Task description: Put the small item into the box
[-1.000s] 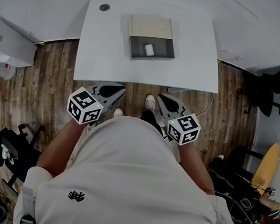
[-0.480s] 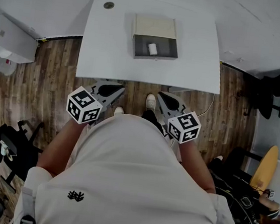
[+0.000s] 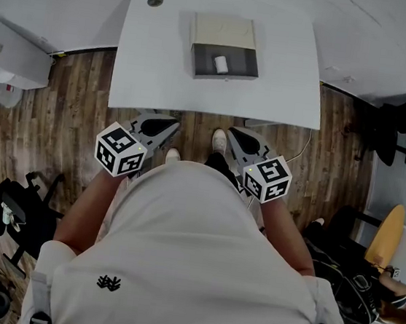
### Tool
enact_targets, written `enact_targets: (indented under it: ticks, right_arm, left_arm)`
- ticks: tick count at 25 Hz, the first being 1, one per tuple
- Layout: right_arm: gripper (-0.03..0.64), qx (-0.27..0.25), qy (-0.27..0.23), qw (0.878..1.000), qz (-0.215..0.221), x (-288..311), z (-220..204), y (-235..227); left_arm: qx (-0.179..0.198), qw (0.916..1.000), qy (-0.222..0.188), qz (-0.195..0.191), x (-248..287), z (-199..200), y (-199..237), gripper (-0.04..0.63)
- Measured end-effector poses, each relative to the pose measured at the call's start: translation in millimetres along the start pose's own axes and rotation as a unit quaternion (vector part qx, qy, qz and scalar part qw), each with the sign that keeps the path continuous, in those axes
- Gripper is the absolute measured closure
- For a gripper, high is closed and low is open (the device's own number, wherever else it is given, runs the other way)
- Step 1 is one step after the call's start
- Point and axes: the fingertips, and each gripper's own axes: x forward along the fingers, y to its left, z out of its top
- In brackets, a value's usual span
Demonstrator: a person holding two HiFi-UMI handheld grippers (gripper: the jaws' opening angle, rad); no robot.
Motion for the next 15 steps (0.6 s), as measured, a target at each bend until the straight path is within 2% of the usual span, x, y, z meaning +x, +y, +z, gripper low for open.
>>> enact_targets:
  ticks: [15]
  right_arm:
    - [0.611, -0.009, 0.015, 1.0, 0.019, 16, 3, -15]
  left_arm:
    - [-0.018, 0.9997, 0.0, 0.015, 10, 0, 11, 0.589]
